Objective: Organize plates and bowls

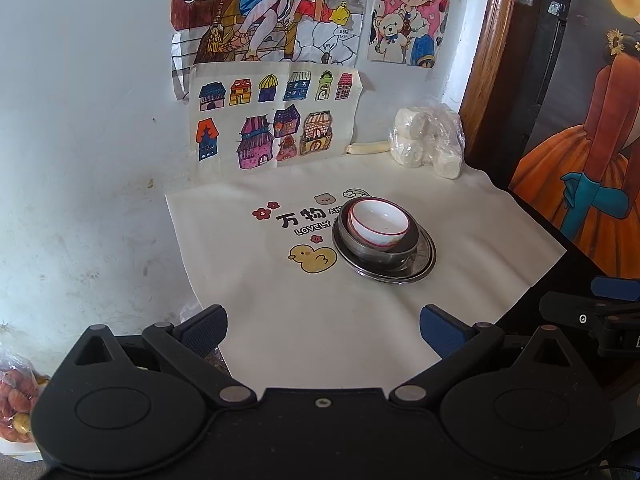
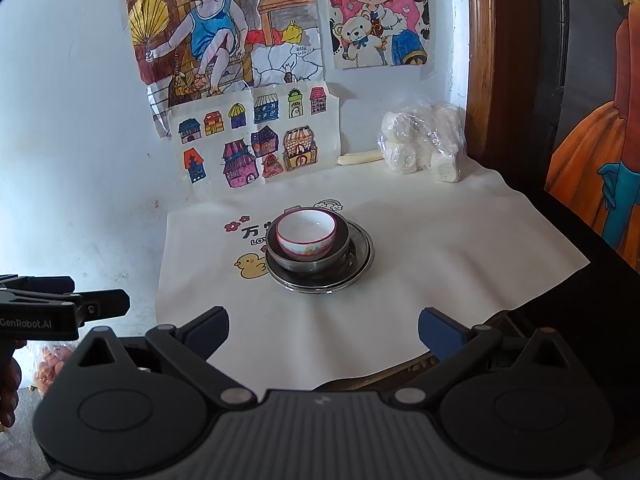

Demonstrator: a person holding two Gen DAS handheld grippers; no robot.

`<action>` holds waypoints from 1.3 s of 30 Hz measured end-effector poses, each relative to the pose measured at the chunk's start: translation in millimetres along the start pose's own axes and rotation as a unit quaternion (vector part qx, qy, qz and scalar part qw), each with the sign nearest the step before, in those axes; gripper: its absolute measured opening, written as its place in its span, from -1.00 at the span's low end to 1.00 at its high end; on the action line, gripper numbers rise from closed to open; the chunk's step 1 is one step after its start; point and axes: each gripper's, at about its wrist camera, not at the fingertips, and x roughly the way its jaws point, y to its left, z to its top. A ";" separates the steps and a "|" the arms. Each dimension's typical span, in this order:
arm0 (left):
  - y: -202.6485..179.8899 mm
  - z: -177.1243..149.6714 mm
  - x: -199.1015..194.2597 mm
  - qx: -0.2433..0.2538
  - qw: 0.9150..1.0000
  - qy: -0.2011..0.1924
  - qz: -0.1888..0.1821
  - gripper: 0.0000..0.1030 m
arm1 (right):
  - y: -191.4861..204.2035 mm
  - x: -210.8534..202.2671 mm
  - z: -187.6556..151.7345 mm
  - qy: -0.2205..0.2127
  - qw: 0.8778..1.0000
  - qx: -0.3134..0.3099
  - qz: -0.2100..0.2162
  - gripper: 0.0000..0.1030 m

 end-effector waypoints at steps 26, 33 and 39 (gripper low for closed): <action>3.2 -0.3 4.8 -0.003 1.000 0.004 0.002 0.98 | -1.7 4.3 1.4 0.006 1.000 -0.002 0.000 1.00; 3.2 -0.8 5.0 -0.003 1.000 0.005 0.003 0.98 | -2.3 4.3 1.5 0.006 1.000 -0.002 0.001 1.00; 2.9 0.1 4.7 -0.003 1.000 0.005 0.003 0.98 | -2.4 4.3 1.5 0.006 1.000 -0.002 0.002 1.00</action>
